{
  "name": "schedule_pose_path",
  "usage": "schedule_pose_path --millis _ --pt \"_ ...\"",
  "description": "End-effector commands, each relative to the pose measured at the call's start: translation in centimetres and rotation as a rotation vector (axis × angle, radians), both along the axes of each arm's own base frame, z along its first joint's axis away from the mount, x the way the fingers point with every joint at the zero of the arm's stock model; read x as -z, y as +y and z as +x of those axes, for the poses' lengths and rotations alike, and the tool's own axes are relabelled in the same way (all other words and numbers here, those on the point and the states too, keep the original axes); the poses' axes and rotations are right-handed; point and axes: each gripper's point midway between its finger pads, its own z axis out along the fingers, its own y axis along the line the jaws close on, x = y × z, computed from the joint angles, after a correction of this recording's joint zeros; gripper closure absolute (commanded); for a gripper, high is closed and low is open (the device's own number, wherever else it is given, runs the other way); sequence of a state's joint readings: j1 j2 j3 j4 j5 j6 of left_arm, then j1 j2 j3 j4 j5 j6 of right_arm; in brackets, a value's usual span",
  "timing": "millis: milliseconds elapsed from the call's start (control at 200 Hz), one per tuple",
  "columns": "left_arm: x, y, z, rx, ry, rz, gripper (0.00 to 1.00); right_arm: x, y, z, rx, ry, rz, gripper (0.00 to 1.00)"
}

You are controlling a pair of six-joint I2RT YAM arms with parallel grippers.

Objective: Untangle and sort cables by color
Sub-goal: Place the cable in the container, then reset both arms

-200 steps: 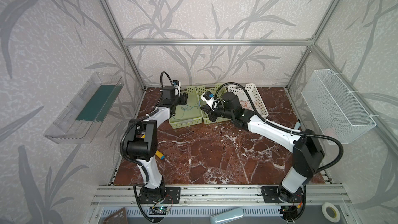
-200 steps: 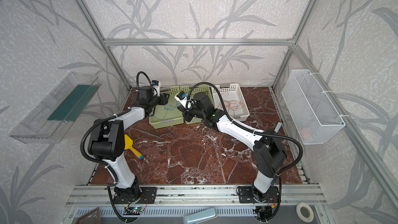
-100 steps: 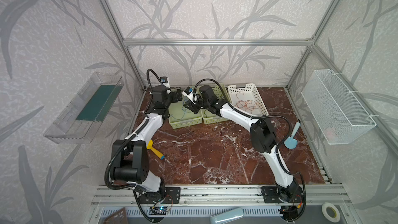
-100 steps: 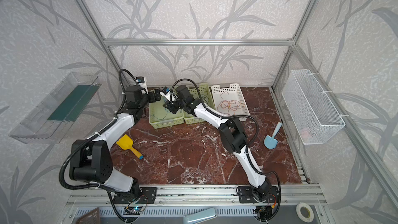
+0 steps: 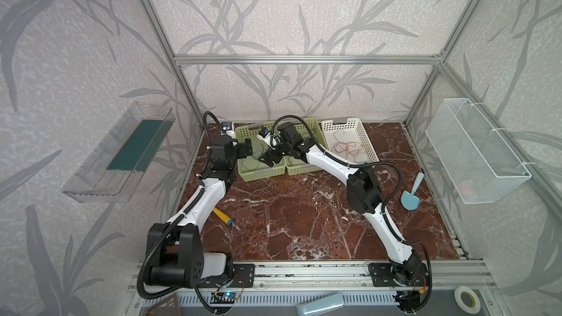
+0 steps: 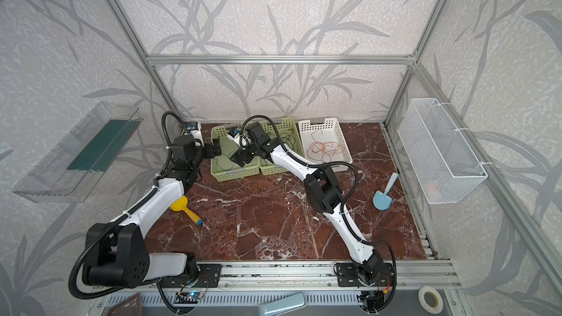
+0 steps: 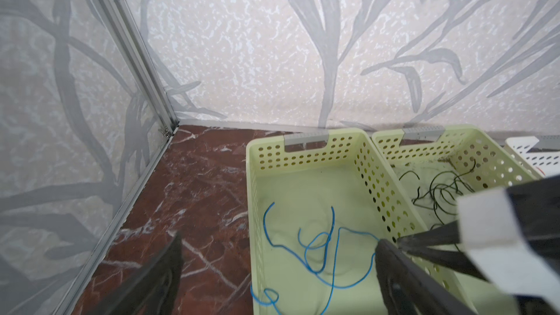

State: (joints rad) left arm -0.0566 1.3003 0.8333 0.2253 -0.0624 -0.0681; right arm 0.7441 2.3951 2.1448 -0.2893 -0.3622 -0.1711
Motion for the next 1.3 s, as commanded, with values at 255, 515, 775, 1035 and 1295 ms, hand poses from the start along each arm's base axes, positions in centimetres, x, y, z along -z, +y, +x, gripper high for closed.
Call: schedule_pose_path --millis 255,515,775,1035,1295 --pt "6.6 2.0 -6.0 -0.096 0.048 0.028 0.06 -10.7 -19.3 -5.0 0.413 -0.221 0.104 0.01" --pt "11.2 2.6 -4.7 -0.113 0.025 0.105 0.05 0.0 -39.6 -7.1 0.909 -0.213 -0.107 0.01" --pt "13.5 2.7 -3.6 -0.042 -0.033 0.066 0.01 3.8 -42.8 -5.6 0.923 -0.341 -0.021 0.01" --pt "13.7 4.9 -3.6 -0.183 0.01 0.064 0.01 6.0 -42.5 -5.8 0.852 -0.307 0.003 0.01" --pt "13.9 3.5 -3.0 -0.092 0.004 0.073 0.01 6.1 -42.6 -5.5 0.858 -0.308 0.021 0.01"
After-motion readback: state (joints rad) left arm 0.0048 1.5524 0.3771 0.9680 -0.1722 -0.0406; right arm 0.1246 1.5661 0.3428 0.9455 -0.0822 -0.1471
